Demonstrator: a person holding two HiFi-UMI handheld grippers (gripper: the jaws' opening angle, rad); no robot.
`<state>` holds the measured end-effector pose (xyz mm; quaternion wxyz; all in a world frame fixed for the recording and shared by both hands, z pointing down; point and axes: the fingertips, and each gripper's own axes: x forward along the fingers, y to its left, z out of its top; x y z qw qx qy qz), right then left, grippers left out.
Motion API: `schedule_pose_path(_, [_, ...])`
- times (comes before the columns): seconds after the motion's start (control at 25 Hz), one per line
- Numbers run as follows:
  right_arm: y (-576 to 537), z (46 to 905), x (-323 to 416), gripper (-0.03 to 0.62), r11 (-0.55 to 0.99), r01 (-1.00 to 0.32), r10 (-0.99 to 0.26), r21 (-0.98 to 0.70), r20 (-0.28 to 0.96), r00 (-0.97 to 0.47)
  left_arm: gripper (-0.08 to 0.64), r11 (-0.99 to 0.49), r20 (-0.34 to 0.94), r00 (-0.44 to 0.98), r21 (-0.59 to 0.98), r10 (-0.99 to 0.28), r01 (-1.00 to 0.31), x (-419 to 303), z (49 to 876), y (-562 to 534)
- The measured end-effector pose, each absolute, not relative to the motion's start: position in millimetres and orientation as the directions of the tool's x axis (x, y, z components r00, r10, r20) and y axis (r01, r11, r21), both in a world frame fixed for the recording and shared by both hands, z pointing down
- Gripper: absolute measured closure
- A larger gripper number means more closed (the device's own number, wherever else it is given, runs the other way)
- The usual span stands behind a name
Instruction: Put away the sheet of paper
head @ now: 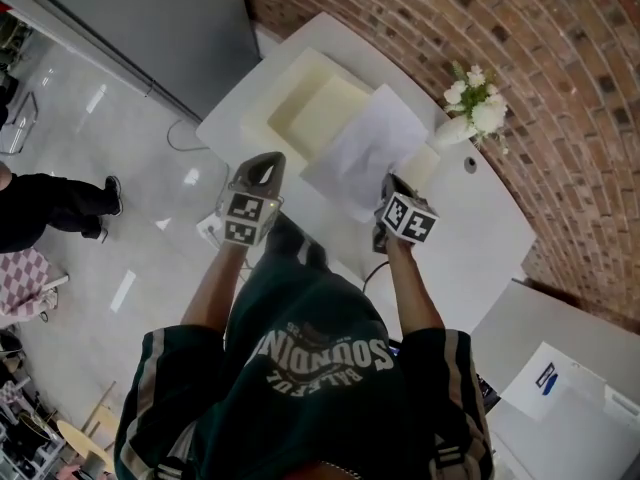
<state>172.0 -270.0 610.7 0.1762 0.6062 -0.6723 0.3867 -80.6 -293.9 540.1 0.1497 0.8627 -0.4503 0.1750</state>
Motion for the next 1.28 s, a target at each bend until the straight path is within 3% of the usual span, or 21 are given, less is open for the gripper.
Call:
schedule_pose_path(0.68, [-298,655,198,0.588,-0.231,-0.947,-0.603,-0.224,0.797,-0.041,0.549,-0.614,0.481,0.601,0.153,-0.639,-0.775,-76,570,-354])
schedule_pose_path(1.28, [-283,701,194,0.586,-0.258,-0.958,-0.464,-0.127,0.886,0.007,0.549,-0.626,0.505,0.620,0.184,-0.601,-0.757,-77,590,-366])
